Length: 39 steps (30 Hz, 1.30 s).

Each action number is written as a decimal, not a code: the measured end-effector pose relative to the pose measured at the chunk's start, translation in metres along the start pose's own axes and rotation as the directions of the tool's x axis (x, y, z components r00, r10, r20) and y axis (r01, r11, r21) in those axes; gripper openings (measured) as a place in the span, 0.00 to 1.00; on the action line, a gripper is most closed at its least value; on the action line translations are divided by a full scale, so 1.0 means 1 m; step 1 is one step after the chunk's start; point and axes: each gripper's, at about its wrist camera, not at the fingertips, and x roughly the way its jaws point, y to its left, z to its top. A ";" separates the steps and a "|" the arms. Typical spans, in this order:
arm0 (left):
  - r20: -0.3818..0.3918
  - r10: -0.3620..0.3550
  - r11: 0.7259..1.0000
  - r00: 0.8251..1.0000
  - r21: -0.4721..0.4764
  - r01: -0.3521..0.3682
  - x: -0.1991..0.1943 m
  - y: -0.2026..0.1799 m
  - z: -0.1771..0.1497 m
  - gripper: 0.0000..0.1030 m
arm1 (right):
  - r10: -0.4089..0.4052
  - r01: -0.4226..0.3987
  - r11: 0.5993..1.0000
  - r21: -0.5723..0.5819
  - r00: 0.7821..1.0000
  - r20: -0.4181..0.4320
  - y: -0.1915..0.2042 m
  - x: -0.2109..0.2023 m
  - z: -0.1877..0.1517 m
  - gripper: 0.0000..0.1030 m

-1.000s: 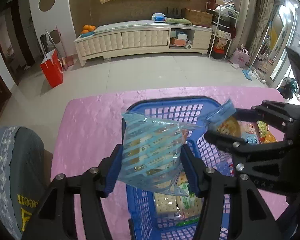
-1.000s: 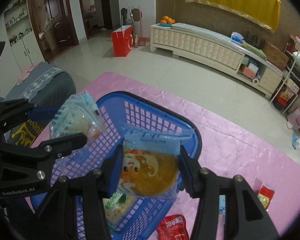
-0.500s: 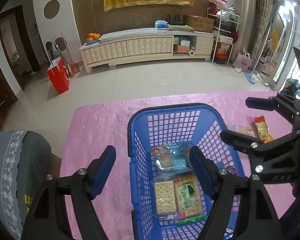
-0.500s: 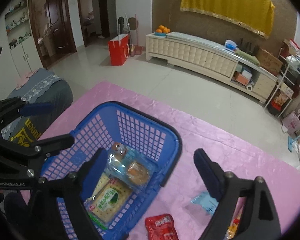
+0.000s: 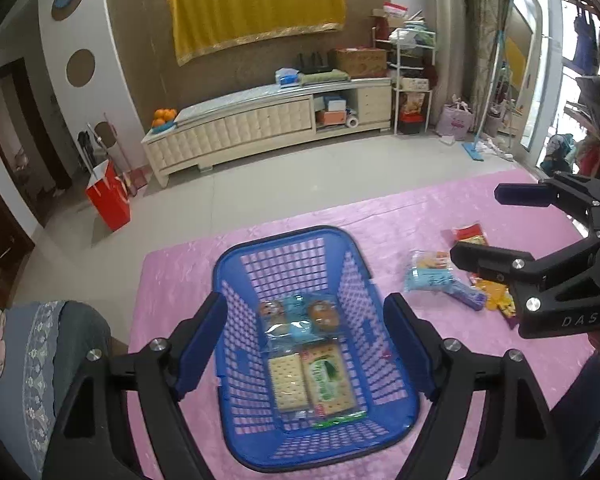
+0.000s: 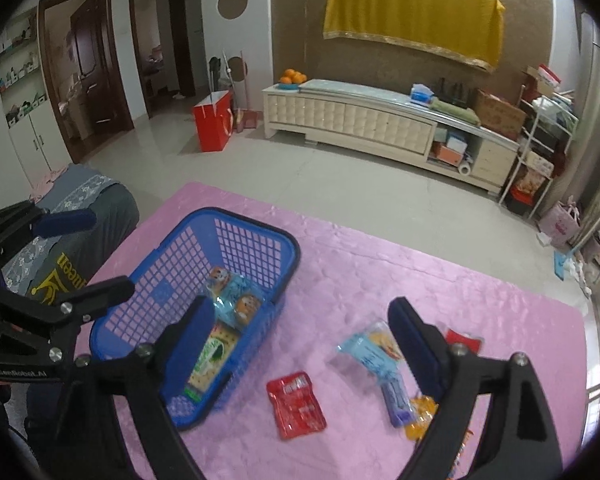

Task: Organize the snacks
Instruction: 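Move both grippers back over the remaining snacks on the bed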

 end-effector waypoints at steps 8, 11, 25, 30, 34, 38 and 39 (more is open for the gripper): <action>0.001 -0.029 0.999 1.000 0.023 0.029 -0.008 -0.040 -0.002 0.77 | -0.047 0.047 0.997 0.055 0.999 -0.001 -0.029 -0.026 -0.025 0.89; -0.001 -0.047 0.998 0.999 0.030 0.047 -0.007 -0.056 -0.002 0.77 | -0.064 0.065 0.995 0.072 0.998 -0.017 -0.043 -0.030 -0.036 0.89; -0.061 -0.133 0.989 0.989 0.054 0.137 0.035 -0.126 0.017 0.77 | -0.124 0.132 0.981 0.141 0.990 -0.064 -0.108 -0.037 -0.076 0.88; -0.091 -0.121 0.991 0.988 0.040 0.125 0.060 -0.142 0.025 0.77 | -0.129 0.142 0.975 0.169 0.988 -0.087 -0.134 -0.027 -0.088 0.88; -0.142 -0.119 0.991 0.983 0.044 0.126 0.086 -0.155 0.028 0.77 | -0.113 0.133 0.969 0.206 0.988 -0.104 -0.154 -0.013 -0.097 0.89; -0.174 -0.114 0.990 0.978 0.059 0.126 0.107 -0.164 0.031 0.77 | -0.094 0.119 0.969 0.218 0.988 -0.122 -0.168 0.003 -0.101 0.88; -0.184 -0.112 0.990 0.977 0.068 0.126 0.113 -0.167 0.032 0.77 | -0.089 0.115 0.969 0.221 0.988 -0.126 -0.171 0.008 -0.102 0.88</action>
